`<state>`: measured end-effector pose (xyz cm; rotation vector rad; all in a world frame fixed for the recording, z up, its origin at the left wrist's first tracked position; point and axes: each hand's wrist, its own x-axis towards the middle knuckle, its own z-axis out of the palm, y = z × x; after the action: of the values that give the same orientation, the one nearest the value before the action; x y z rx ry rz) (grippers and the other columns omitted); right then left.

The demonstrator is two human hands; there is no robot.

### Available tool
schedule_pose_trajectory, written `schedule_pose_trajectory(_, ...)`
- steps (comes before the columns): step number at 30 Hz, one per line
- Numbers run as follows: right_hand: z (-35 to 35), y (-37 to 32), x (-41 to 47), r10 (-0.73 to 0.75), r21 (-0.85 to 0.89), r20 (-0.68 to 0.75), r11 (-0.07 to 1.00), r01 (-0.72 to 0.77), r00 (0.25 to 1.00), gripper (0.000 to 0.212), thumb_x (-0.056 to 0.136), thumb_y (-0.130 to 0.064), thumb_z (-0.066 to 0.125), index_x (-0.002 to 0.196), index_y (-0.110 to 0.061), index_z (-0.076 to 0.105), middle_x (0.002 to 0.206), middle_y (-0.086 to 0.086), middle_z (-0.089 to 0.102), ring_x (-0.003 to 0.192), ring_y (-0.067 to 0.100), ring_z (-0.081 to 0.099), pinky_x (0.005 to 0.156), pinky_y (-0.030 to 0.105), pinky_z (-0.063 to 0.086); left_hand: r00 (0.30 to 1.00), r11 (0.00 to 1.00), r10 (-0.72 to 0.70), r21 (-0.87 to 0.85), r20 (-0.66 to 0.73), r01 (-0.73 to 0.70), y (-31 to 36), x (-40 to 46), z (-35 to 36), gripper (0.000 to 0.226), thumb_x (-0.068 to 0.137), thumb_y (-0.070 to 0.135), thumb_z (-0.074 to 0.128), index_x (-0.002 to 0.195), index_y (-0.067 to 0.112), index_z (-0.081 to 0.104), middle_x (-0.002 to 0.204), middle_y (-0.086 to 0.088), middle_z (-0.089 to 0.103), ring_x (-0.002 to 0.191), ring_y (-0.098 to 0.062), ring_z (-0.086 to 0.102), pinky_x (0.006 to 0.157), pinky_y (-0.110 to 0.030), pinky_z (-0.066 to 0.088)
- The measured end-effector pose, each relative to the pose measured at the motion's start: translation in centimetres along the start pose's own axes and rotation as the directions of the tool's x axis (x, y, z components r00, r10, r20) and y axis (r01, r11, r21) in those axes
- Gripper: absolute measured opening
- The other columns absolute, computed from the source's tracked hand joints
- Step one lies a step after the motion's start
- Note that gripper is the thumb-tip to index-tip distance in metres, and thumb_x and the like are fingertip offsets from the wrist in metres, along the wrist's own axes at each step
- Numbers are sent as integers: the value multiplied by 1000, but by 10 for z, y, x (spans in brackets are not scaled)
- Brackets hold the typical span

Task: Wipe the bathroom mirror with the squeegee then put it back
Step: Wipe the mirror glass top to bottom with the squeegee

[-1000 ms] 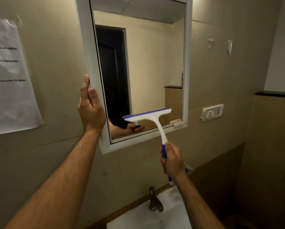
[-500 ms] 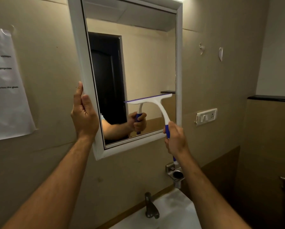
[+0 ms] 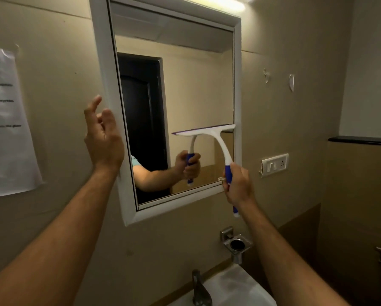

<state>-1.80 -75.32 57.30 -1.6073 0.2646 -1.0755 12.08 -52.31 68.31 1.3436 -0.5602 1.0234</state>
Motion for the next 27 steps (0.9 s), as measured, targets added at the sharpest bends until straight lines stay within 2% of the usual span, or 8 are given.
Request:
schedule_pose_trajectory(4, 3, 14, -1, -30, -60, -39, 998, 27, 999, 38, 95, -42, 32, 76, -16, 53, 64, 7, 46, 55, 18, 45, 53, 30, 39, 998, 999, 49, 8, 34, -49, 14, 22, 4, 39, 105, 34, 33, 141, 21, 40, 81, 13, 47, 61, 7, 50, 53, 0, 38)
schedule_pose_trajectory(8, -1, 42, -12, -28, -125, -55, 992, 21, 998, 45, 88, -51, 32, 77, -14, 54, 63, 6, 46, 55, 19, 45, 55, 33, 40, 997, 998, 64, 0, 50, -65, 15, 31, 6, 40, 104, 34, 33, 140, 18, 38, 77, 14, 45, 57, 8, 50, 51, -2, 39)
schedule_pose_trajectory(11, -2, 11, 10, -146, -239, -77, 963, 124, 986, 27, 99, -31, 35, 82, -18, 51, 66, -5, 45, 57, 7, 42, 59, 31, 37, 995, 997, 82, -17, 50, -81, 21, 42, 8, 42, 104, 36, 33, 143, 20, 34, 74, 14, 43, 57, -1, 45, 50, -4, 38)
schedule_pose_trajectory(15, 1, -52, 48, -227, -139, -101, 967, 213, 969, 31, 100, -41, 27, 83, -25, 49, 70, 5, 47, 60, 18, 46, 53, 32, 40, 992, 993, 115, -15, 57, -114, 32, 65, 15, 44, 104, 41, 30, 145, 24, 30, 72, 12, 42, 56, -2, 43, 45, -6, 38)
schedule_pose_trajectory(19, 1, -49, 60, -230, -205, -79, 956, 210, 970, 33, 100, -45, 27, 86, -27, 51, 75, 8, 49, 66, 21, 49, 59, 36, 43, 985, 987, 160, 17, 69, -161, 29, 80, 20, 42, 103, 41, 26, 144, 31, 29, 88, -12, 57, 56, -6, 45, 50, -18, 39)
schedule_pose_trajectory(21, 0, -39, 55, -237, -222, -94, 952, 211, 967, 33, 99, -46, 26, 85, -28, 50, 74, 7, 50, 66, 20, 51, 59, 35, 45, 982, 982, 179, 40, 66, -182, 25, 81, 20, 41, 103, 39, 25, 143, 33, 29, 102, -22, 61, 55, -7, 46, 46, -11, 35)
schedule_pose_trajectory(24, -1, -55, 60, -296, -259, -130, 931, 256, 946, 35, 101, -43, 26, 82, -26, 50, 67, 3, 48, 60, 17, 48, 56, 32, 42, 976, 979, 203, 5, 85, -204, 27, 76, 17, 41, 105, 33, 26, 145, 28, 30, 92, -26, 59, 52, -12, 44, 41, -7, 36)
schedule_pose_trajectory(27, 4, -108, 82, -371, -272, -132, 905, 326, 919, 38, 102, -42, 24, 90, -22, 53, 63, 0, 44, 55, 16, 44, 52, 30, 38, 970, 976, 213, 17, 115, -216, 32, 74, 21, 40, 105, 31, 26, 145, 25, 29, 81, -32, 55, 51, -18, 43, 39, -9, 34)
